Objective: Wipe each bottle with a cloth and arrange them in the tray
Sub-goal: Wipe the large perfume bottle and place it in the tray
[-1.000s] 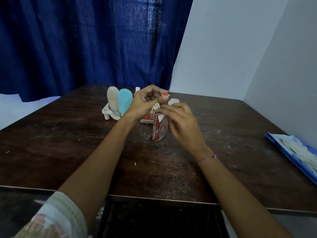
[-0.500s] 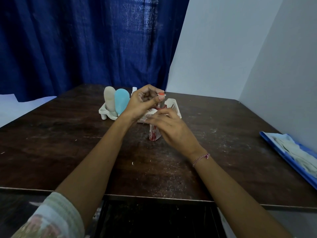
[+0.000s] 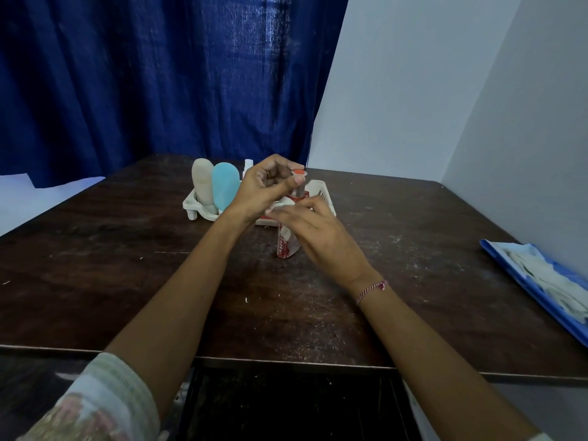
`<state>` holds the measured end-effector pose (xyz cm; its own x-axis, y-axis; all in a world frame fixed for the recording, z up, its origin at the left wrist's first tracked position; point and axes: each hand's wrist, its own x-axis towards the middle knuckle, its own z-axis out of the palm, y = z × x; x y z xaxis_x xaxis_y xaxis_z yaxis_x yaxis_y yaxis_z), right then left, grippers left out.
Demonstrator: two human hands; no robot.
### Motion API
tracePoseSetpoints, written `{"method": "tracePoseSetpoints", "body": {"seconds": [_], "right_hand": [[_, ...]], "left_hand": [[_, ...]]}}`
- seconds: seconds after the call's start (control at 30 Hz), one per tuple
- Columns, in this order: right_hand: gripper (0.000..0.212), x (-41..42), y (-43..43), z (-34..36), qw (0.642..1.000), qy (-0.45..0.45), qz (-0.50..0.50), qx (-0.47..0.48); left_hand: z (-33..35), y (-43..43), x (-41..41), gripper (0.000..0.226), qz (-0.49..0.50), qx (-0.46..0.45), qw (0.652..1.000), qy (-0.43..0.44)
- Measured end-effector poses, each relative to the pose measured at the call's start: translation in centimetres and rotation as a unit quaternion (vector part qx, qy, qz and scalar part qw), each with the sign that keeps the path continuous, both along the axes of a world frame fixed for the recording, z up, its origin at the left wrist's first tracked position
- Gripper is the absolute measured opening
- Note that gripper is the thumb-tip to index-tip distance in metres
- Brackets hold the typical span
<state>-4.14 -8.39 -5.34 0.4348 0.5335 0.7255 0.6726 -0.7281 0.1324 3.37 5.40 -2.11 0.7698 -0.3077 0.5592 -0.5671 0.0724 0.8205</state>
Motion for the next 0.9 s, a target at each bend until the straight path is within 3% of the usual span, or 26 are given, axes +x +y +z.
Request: {"method": "tracePoseSetpoints", "body": {"seconds": [0.13, 0.3, 0.43, 0.57, 0.77, 0.9], "right_hand": [[0.033, 0.03, 0.57, 0.24, 0.999, -0.016, -0.021, 0.044], [0.023, 0.20, 0.28, -0.30, 1.000, 0.000, -0.028, -0.010], [0.023, 0.02, 0.29, -0.11, 0.998, -0.031, -0.044, -0.041], [0.024, 0.08, 0.31, 0.13, 0.998, -0.040, -0.045, 0.015], [0.018, 0.19, 0.27, -0.53, 0.996, 0.012, -0.040, -0.082], [0.023, -0.09, 0.27, 0.16, 0.998, -0.025, -0.053, -0.016]], "left_hand": [[-0.02, 0.08, -0.02, 0.012, -0.042, -0.029, 0.998, 0.029], [-0.09, -0.01, -0.03, 0.015, -0.046, -0.039, 0.997, 0.052], [-0.11, -0.05, 0.05, 0.015, -0.021, -0.027, 0.999, 0.043], [-0.04, -0.19, -0.07, 0.015, -0.016, -0.021, 0.999, 0.029], [-0.07, 0.01, 0.01, 0.015, -0.021, -0.038, 0.998, 0.046], [-0.23, -0.19, 0.23, 0.018, -0.027, -0.036, 0.998, 0.036]]}}
